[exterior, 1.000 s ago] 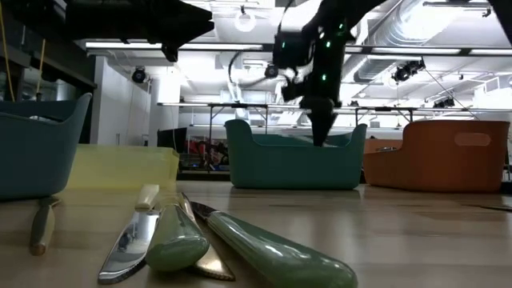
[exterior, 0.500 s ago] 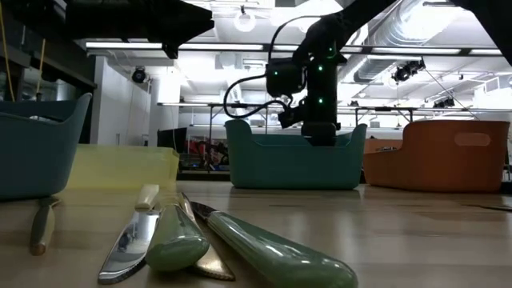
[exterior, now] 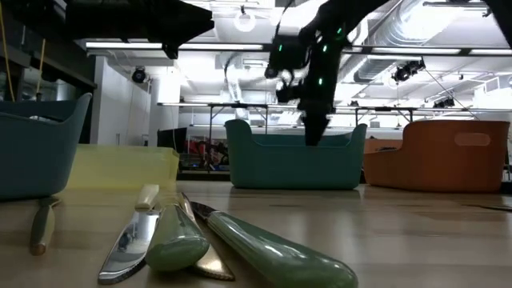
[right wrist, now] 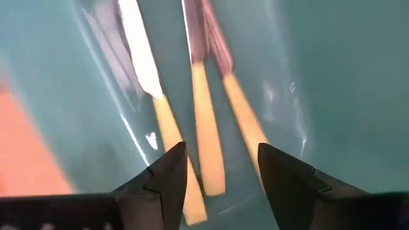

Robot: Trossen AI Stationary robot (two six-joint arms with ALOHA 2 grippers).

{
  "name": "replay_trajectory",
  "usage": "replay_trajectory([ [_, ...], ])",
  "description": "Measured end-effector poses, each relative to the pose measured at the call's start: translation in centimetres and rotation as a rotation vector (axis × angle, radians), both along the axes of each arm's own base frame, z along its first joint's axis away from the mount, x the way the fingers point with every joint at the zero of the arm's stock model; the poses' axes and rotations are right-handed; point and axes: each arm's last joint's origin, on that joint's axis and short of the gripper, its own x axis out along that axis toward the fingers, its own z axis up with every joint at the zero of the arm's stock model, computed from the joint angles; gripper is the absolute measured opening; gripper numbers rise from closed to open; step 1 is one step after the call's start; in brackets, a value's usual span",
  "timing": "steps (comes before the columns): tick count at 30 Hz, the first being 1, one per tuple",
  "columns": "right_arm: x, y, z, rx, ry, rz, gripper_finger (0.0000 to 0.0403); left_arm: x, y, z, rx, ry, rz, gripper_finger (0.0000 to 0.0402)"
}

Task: Sort silverware by color (type)
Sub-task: Put the yellow knife into the green bin

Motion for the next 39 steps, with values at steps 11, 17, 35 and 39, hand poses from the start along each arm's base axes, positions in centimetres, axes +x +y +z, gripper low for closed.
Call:
replay_trajectory([
  [11,-6.3,6.4,1.9,-0.009,-0.752,0.022,0.0176,0.0,0.0,-0.1,-0.001,0.008,0.0,0.0101],
  [17,-7.4,10.4,2.0,-0.042,-1.285,0.238,0.0176,0.0,0.0,-0.4,-0.004,0.04,0.001,0.0101],
  [35,-7.3,11.6,2.4,-0.117,-1.335,0.347,0.0176,0.0,0.0,-0.5,-0.004,0.05,0.0,0.0101],
  [39,-7.3,11.6,2.4,-0.122,-1.336,0.348,0.0176,0.0,0.0,-0.5,-0.005,0.052,-0.001,0.0101],
])
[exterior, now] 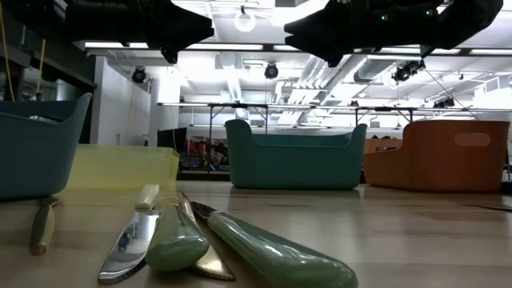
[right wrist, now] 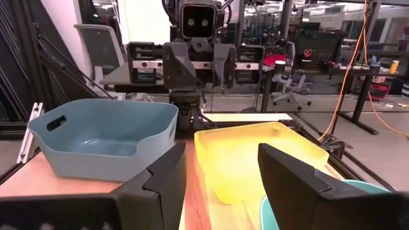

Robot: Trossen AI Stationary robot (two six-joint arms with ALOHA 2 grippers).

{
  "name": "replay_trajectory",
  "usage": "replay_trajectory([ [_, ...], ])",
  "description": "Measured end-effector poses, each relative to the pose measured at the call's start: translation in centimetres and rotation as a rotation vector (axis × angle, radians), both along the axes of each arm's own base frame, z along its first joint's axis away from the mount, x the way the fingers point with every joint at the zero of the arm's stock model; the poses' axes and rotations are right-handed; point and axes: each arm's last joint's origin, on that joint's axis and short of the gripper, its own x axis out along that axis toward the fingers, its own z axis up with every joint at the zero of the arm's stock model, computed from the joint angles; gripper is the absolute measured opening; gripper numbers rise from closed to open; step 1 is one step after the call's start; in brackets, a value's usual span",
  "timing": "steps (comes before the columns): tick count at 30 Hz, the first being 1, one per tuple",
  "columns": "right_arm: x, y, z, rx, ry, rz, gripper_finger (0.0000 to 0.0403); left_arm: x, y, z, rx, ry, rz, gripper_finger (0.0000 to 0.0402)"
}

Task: Sort silverware by color (type)
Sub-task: Put the yellow knife into the green bin

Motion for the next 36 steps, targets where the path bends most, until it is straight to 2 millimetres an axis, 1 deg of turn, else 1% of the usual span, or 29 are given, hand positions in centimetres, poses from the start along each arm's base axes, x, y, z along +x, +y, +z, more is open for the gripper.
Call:
replay_trajectory([
  [19,0.0,0.0,0.0,0.001,0.002,0.0,0.0176,0.0,-0.1,0.0,-0.017,-0.004,-0.004,0.0101],
  [22,0.0,0.0,0.0,0.0,0.002,0.0,0.0176,0.2,-0.8,0.1,-0.018,-0.005,-0.033,0.0101],
  [26,0.0,0.0,0.0,-0.002,0.003,0.0,0.0176,1.6,-2.6,1.0,0.05,0.007,-0.114,0.0102],
  [28,0.0,0.0,0.0,-0.002,0.006,0.0,0.0176,2.5,-3.7,1.3,0.091,0.098,-0.169,0.0107],
  [31,0.0,0.0,-0.1,-0.002,0.009,0.0,0.0176,4.0,-5.4,2.1,0.13,0.293,-0.234,0.0122],
  [34,0.0,0.0,-0.1,-0.002,0.01,0.0,0.0176,4.9,-7.2,2.5,0.179,0.496,-0.298,0.0145],
  [36,0.0,0.0,-0.1,0.001,0.01,0.0,0.0176,5.1,-8.5,2.4,0.217,0.609,-0.357,0.0162],
])
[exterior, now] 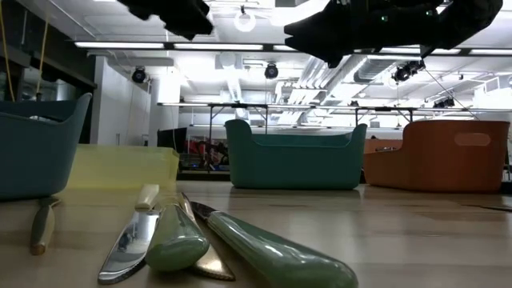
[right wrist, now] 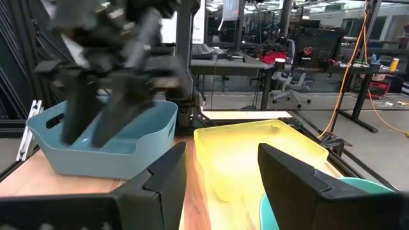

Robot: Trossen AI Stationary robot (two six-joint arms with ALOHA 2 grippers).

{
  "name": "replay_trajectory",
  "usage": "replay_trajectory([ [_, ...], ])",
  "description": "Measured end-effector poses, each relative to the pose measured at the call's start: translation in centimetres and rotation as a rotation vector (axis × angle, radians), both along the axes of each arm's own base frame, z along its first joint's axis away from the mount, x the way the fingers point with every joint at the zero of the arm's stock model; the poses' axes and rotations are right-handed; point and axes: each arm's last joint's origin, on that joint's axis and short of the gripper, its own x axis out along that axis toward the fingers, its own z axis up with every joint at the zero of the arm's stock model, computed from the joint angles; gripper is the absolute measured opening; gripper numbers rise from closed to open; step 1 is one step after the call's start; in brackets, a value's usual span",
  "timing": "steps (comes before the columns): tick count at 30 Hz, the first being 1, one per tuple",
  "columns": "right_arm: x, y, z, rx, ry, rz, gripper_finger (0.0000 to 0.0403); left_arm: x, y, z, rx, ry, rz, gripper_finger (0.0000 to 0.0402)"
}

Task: Sort silverware by color (type)
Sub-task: Put the yellow knife into the green bin

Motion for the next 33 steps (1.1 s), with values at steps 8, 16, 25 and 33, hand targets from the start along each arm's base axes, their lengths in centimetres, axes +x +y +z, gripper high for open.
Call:
replay_trajectory([
  [8,0.0,0.0,-0.2,0.008,0.015,0.0,0.0176,1.7,-5.0,-2.6,0.068,0.218,-0.186,0.0199],
  [16,0.0,0.0,-0.2,0.024,0.017,0.0,0.0176,3.2,-7.6,-7.4,0.282,0.277,-0.34,0.0195],
  [25,0.0,0.0,-0.2,0.023,0.019,0.0,0.0176,4.3,-7.4,-11.7,0.365,0.387,-0.365,0.0193],
  [33,0.0,0.0,-0.3,0.023,0.023,0.0,0.0176,4.4,-7.4,-13.1,0.414,0.425,-0.422,0.0193],
])
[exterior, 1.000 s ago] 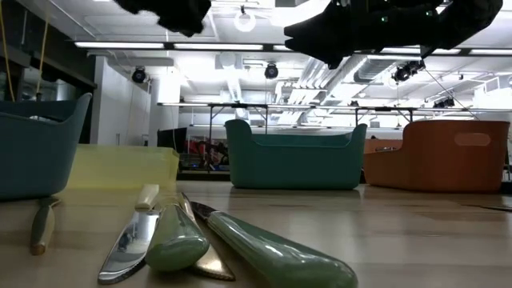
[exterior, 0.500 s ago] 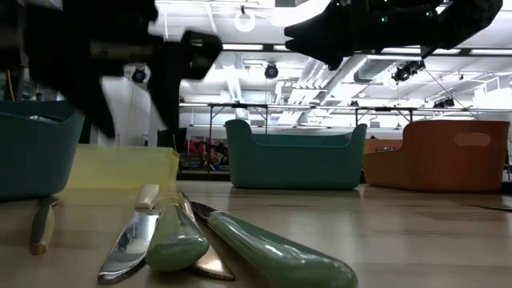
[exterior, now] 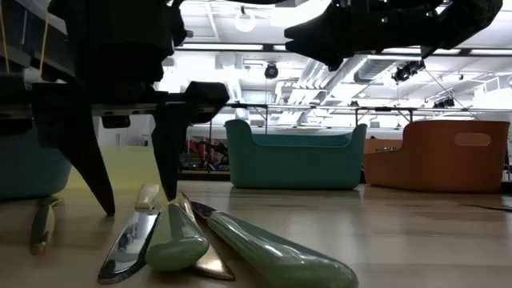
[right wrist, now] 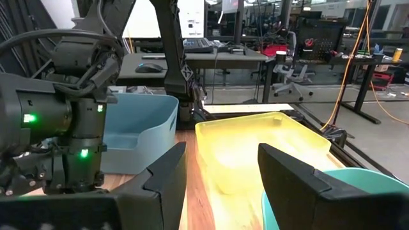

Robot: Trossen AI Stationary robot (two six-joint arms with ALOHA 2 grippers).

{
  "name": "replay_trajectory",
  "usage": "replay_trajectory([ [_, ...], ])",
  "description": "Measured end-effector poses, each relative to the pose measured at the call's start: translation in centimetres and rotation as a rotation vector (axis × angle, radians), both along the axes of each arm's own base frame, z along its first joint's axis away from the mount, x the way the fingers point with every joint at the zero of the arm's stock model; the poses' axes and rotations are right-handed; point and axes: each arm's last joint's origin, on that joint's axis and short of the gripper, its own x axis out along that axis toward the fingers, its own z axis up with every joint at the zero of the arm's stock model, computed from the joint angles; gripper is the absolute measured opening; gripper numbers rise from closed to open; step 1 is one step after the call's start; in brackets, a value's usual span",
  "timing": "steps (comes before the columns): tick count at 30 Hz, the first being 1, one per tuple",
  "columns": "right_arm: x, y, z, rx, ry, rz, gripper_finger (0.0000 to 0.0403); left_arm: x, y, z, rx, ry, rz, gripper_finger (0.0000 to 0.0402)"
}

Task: Sort silverware by color (type)
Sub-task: Put the yellow knife into the green bin

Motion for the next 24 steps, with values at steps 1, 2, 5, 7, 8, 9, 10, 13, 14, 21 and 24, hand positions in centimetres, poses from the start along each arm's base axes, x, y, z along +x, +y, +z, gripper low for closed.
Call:
replay_trajectory([
  [1,0.0,0.0,0.0,0.0,0.001,0.0,0.0176,0.0,0.0,0.0,0.002,0.005,-0.004,0.0193],
  [2,0.0,0.0,0.0,0.0,0.003,0.0,0.0176,-0.1,0.0,0.0,0.002,0.008,-0.005,0.0193],
  [5,0.0,0.0,0.0,0.0,0.003,0.0,0.0176,-0.2,0.1,0.0,0.0,0.024,0.001,0.0193],
  [7,0.0,0.0,0.0,0.0,0.003,0.0,0.0176,-0.4,0.1,0.0,-0.018,0.054,0.013,0.0193],
  [8,0.0,0.0,0.0,0.0,0.003,0.0,0.0176,-0.5,0.2,-0.1,-0.028,0.069,0.019,0.0193],
  [9,0.0,0.0,0.0,0.0,0.003,0.0,0.0176,-0.5,0.3,-0.1,-0.037,0.079,0.02,0.0193],
  [10,0.0,0.0,0.0,0.0,0.003,0.0,0.0176,-0.5,0.4,-0.1,-0.047,0.086,0.019,0.0193],
  [13,0.0,0.0,0.0,0.0,0.003,0.0,0.0176,-0.3,0.7,-0.2,-0.076,0.101,0.04,0.0193],
  [14,0.0,0.0,0.0,0.0,0.003,0.0,0.0176,-0.3,0.9,-0.2,-0.091,0.109,0.053,0.0193],
  [21,0.0,0.0,0.0,0.0,0.003,0.0,0.0176,-0.2,1.6,-0.2,-0.164,0.164,0.08,0.0193],
  [24,0.0,0.0,0.0,0.0,0.003,0.0,0.0176,0.0,2.0,-0.3,-0.171,0.165,0.088,0.0193],
])
